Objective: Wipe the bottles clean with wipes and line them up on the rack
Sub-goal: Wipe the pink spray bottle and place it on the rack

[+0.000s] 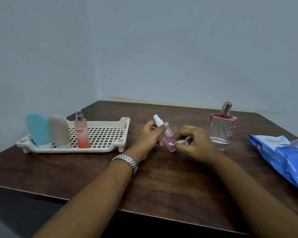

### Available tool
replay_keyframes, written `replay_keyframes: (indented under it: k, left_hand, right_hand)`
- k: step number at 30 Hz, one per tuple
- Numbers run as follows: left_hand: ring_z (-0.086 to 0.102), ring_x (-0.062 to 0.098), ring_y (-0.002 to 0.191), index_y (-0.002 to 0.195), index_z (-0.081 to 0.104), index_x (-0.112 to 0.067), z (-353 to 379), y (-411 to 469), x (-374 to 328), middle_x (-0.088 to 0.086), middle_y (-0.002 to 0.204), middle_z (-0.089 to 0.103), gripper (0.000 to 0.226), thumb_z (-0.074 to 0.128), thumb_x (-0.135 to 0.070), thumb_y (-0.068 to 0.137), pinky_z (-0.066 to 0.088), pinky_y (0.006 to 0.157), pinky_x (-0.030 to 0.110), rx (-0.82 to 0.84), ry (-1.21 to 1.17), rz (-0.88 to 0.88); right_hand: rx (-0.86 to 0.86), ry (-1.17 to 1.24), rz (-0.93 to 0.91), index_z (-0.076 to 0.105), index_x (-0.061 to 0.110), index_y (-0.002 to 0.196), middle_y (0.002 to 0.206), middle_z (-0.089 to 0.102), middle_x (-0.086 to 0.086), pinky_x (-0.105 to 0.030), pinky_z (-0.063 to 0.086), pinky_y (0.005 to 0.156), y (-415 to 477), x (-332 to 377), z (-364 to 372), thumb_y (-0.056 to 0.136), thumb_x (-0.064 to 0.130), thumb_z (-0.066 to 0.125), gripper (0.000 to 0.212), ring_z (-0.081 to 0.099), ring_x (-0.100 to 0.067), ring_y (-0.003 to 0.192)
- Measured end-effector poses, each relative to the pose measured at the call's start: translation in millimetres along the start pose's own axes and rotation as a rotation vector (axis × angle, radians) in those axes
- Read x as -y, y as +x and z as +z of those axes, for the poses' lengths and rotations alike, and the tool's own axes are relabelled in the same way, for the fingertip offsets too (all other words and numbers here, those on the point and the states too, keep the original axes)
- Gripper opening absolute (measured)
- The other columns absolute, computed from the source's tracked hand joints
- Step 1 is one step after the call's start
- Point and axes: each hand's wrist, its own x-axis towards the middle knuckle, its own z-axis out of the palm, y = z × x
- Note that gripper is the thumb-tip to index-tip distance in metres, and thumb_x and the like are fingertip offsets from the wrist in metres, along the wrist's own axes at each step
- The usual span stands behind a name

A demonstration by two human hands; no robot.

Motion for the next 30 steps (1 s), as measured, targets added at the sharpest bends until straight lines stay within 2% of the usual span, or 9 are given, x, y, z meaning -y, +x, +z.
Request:
replay_keyframes:
  k: [3, 6, 11, 15, 19, 26, 30]
  left_hand:
    - [0.051, 0.006, 0.042, 0.095, 0.055, -0.017, -1, 2, 1, 0.009, 0.084, 0.064, 0.017, 0.064, -0.030, 0.090, 0.036, 0.042, 0.013, -0.030, -0.018, 0.007]
    - [0.051, 0.007, 0.045, 0.095, 0.056, -0.016, -2, 2, 1, 0.008, 0.084, 0.063, 0.018, 0.065, -0.031, 0.089, 0.037, 0.043, 0.013, -0.024, -0.010, -0.003]
    - [0.053, 0.006, 0.047, 0.106, 0.059, -0.009, -1, 1, 2, 0.007, 0.081, 0.061, 0.031, 0.065, -0.034, 0.089, 0.039, 0.044, 0.014, -0.003, 0.001, -0.011]
    - [0.053, 0.002, 0.045, 0.099, 0.057, -0.008, -1, 0, 0, 0.003, 0.074, 0.061, 0.025, 0.066, -0.030, 0.089, 0.039, 0.044, 0.013, -0.010, -0.038, -0.002]
    - [0.050, 0.006, 0.043, 0.089, 0.054, -0.013, 0, 1, 1, 0.005, 0.072, 0.063, 0.021, 0.068, -0.029, 0.088, 0.037, 0.043, 0.014, -0.043, -0.035, 0.005]
    - [0.049, 0.009, 0.047, 0.099, 0.058, -0.013, -2, 2, 4, 0.013, 0.086, 0.062, 0.027, 0.069, -0.034, 0.086, 0.039, 0.046, 0.016, -0.094, 0.002, 0.017]
    - [0.051, 0.009, 0.048, 0.099, 0.060, -0.010, -3, 2, 6, 0.016, 0.086, 0.064, 0.032, 0.070, -0.037, 0.085, 0.041, 0.049, 0.017, -0.140, 0.049, 0.048]
  right_hand:
    - [0.041, -0.017, -0.004, 0.069, 0.023, 0.075, 0.080, 0.062, 0.006, -0.024, 0.047, 0.059, -1, 0, 0, 0.073, 0.024, 0.072, 0.004, 0.055, -0.007, 0.072]
    - [-0.118, -0.047, -0.049, 0.071, 0.018, 0.081, 0.080, 0.062, 0.008, -0.011, 0.040, 0.062, 2, -4, 3, 0.078, 0.014, 0.070, 0.006, 0.056, -0.004, 0.075]
    - [-0.202, -0.062, -0.063, 0.072, 0.021, 0.094, 0.087, 0.064, 0.009, -0.009, 0.043, 0.066, 4, -3, 10, 0.082, 0.016, 0.071, 0.014, 0.057, -0.001, 0.080]
    - [-0.164, -0.063, -0.099, 0.073, 0.019, 0.093, 0.085, 0.062, 0.012, -0.013, 0.046, 0.066, 3, 4, 10, 0.081, 0.016, 0.071, 0.012, 0.057, -0.001, 0.078]
    - [-0.019, -0.062, -0.055, 0.069, 0.020, 0.077, 0.078, 0.060, 0.009, -0.020, 0.045, 0.059, 0, 6, 5, 0.076, 0.018, 0.069, 0.003, 0.055, -0.005, 0.070]
    - [0.099, -0.022, 0.061, 0.065, 0.015, 0.066, 0.071, 0.062, 0.002, -0.021, 0.044, 0.055, -3, 0, -4, 0.074, 0.010, 0.065, 0.009, 0.054, -0.009, 0.064]
    - [0.079, -0.077, 0.116, 0.063, 0.018, 0.067, 0.071, 0.060, 0.005, -0.015, 0.040, 0.055, -2, -3, -4, 0.076, 0.010, 0.065, 0.012, 0.053, -0.007, 0.065]
